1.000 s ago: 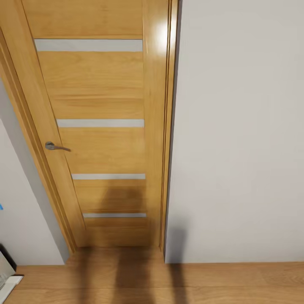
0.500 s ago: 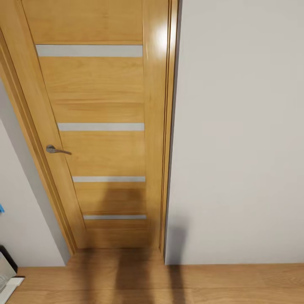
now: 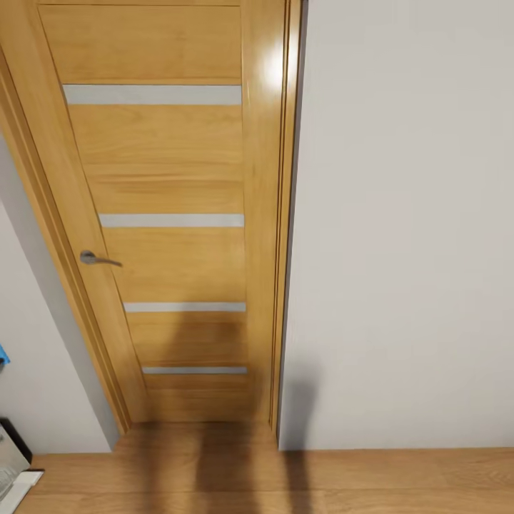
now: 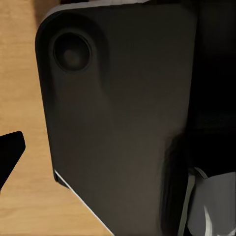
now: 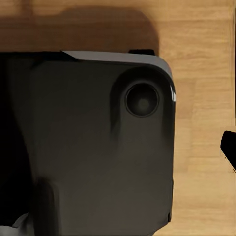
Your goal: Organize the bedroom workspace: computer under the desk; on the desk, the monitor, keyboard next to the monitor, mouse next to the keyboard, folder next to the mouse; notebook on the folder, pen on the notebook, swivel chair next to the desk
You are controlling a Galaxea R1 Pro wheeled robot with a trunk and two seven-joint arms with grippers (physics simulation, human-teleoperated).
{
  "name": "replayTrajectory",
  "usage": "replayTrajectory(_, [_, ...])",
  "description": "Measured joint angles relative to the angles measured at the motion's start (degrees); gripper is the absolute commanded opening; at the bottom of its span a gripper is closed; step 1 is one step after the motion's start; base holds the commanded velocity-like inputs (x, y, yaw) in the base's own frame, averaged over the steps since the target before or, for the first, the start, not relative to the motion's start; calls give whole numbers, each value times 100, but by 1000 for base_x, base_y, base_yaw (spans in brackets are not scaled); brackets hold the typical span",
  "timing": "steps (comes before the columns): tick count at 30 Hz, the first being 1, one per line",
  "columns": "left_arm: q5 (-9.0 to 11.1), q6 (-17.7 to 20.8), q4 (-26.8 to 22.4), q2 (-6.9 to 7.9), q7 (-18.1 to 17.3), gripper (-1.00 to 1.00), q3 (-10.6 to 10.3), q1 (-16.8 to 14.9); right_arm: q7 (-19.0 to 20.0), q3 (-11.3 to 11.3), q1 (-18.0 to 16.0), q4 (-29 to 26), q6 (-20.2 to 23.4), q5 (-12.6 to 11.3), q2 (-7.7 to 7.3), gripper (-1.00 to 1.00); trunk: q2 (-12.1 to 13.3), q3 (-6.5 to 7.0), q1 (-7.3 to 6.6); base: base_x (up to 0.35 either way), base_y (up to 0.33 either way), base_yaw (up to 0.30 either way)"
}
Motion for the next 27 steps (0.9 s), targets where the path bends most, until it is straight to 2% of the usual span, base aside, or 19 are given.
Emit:
replayTrajectory(4, [6, -40, -130, -6, 0, 100, 0, 0, 0, -5, 0, -131, -127, 1, -5, 100, 161, 72, -88, 0, 0, 154])
replayTrajectory(5, [7, -92, -237, -11, 0, 100, 2, -1, 0, -6, -1, -281, -1735, 2, -7, 100, 201, 90, -110, 0, 0, 217])
replayTrajectory(6, [8, -200, -337, -15, 0, 100, 2, -1, 0, -6, -1, -365, -2618, 5, -11, 100, 241, 108, -132, 0, 0, 229])
replayTrajectory(12, [15, -964, -681, -13, -6, 100, 0, 0, -1, -9, 0, -726, -2703, 11, -30, 100, 482, 215, -264, 0, 0, 268])
replayTrajectory(19, [19, -1272, -935, 0, -3, 100, 6, 0, -6, -15, -3, -1185, -2709, 20, -65, 100, 763, 341, -418, 0, 0, 284])
replayTrajectory(23, [63, -1359, -1136, 45, 0, 100, 24, 0, -65, -24, -30, -1336, -2703, 12, -149, 100, 923, 419, -506, 0, 0, 275])
replayTrajectory(25, [209, -1632, -1320, 183, 5, 100, 65, -1, -268, -28, -55, -1399, -2702, 6, -190, 100, 1004, 462, -550, 0, 0, 268])
replayTrajectory(27, [413, -1829, -1371, 251, 10, 100, 153, 0, -426, -26, -73, -1416, -2702, 5, -200, 100, 1084, 504, -594, 0, 0, 267])
